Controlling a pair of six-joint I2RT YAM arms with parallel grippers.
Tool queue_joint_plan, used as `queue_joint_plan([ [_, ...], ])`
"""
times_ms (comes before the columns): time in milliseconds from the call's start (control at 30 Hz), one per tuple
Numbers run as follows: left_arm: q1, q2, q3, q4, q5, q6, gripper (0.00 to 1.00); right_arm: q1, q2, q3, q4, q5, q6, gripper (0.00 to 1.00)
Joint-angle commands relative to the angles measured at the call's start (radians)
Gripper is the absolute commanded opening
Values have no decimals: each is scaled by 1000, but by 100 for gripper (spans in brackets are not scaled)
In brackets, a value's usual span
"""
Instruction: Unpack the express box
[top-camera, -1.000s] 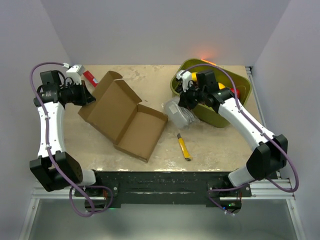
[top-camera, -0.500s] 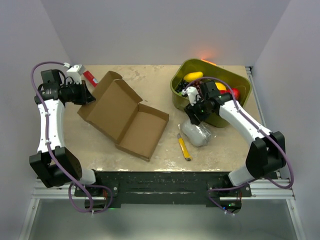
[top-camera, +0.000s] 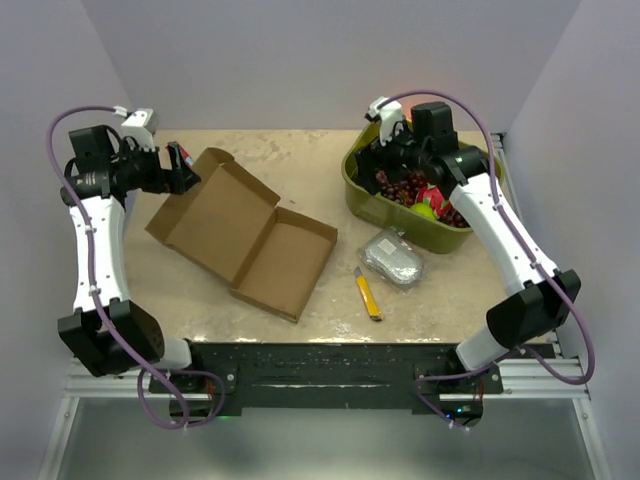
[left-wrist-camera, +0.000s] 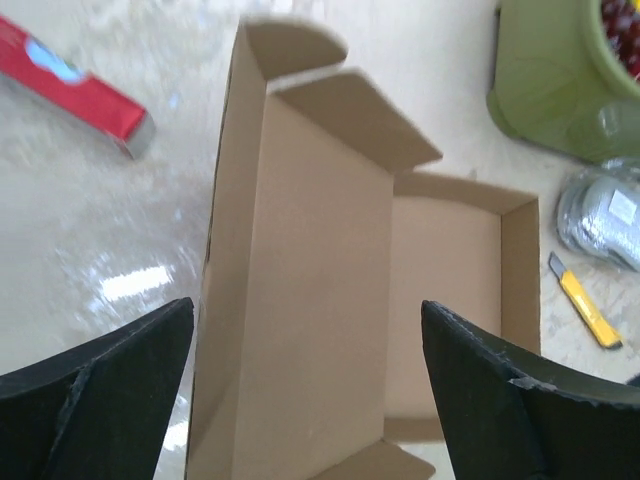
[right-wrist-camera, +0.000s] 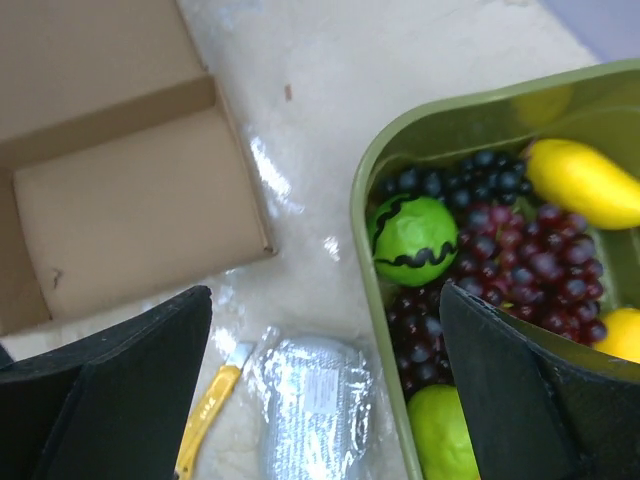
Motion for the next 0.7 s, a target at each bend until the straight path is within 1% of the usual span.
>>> queue_joint_plan([
  [0, 6, -56, 59, 231, -16, -60, 100, -2, -60, 24, 127, 224, 199, 99],
  [33, 6, -74, 46, 274, -29, -83, 100, -3, -61, 31, 135, 350, 231, 99],
  [67, 6, -82, 15, 354, -37, -93, 100, -3, -56, 42, 124, 427, 262, 99],
  [100, 6, -87, 6, 385, -37, -100, 100, -2, -53, 54, 113, 478, 262, 99],
  [133, 6, -85, 0, 410, -37, -122, 100, -3, -44, 77, 104, 530, 299, 99],
  [167, 6, -81, -2, 443, -37, -128, 100, -3, -42, 85, 98, 623, 313, 99],
  [233, 5, -55, 1, 459, -36, -187, 100, -3, -65, 79, 95, 639, 292, 99],
  [333, 3, -25, -2, 480, -17, -235, 100, -2, -109, 18, 142, 635, 243, 99],
  [367, -2, -19, -5, 485, -7, -244, 100, -3, -126, 7, 149, 647, 248, 99],
  [500, -18, 2, -7, 485, -10, -258, 100, -2, -151, -31, 153, 648, 259, 99],
  [667, -35, 11, -2, 465, -55, -260, 100, -3, -162, -25, 150, 656, 232, 99],
])
